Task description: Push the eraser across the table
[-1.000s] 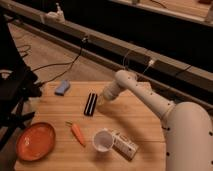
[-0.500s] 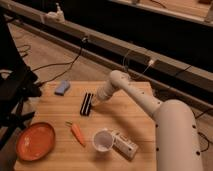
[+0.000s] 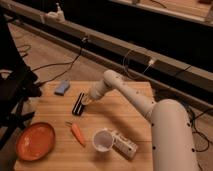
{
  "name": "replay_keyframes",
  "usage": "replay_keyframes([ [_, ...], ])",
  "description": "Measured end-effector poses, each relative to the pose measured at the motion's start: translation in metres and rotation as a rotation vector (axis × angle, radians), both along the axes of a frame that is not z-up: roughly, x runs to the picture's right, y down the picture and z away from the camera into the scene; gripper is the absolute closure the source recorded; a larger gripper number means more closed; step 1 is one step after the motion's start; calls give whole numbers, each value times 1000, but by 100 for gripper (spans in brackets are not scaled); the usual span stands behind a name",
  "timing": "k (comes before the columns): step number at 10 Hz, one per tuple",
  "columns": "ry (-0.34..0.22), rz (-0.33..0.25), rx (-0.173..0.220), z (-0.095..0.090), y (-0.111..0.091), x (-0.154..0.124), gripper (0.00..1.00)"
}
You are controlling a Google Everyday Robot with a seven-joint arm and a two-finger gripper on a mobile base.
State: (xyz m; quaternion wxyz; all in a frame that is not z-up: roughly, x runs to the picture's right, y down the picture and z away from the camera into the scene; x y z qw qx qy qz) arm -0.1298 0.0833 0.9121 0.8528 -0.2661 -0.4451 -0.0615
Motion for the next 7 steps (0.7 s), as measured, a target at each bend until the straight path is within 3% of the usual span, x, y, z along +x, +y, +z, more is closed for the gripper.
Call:
replay_keyframes([
  [2, -47, -12, 20, -1, 2, -25, 100],
  [7, -117, -27, 49, -7, -1, -54, 100],
])
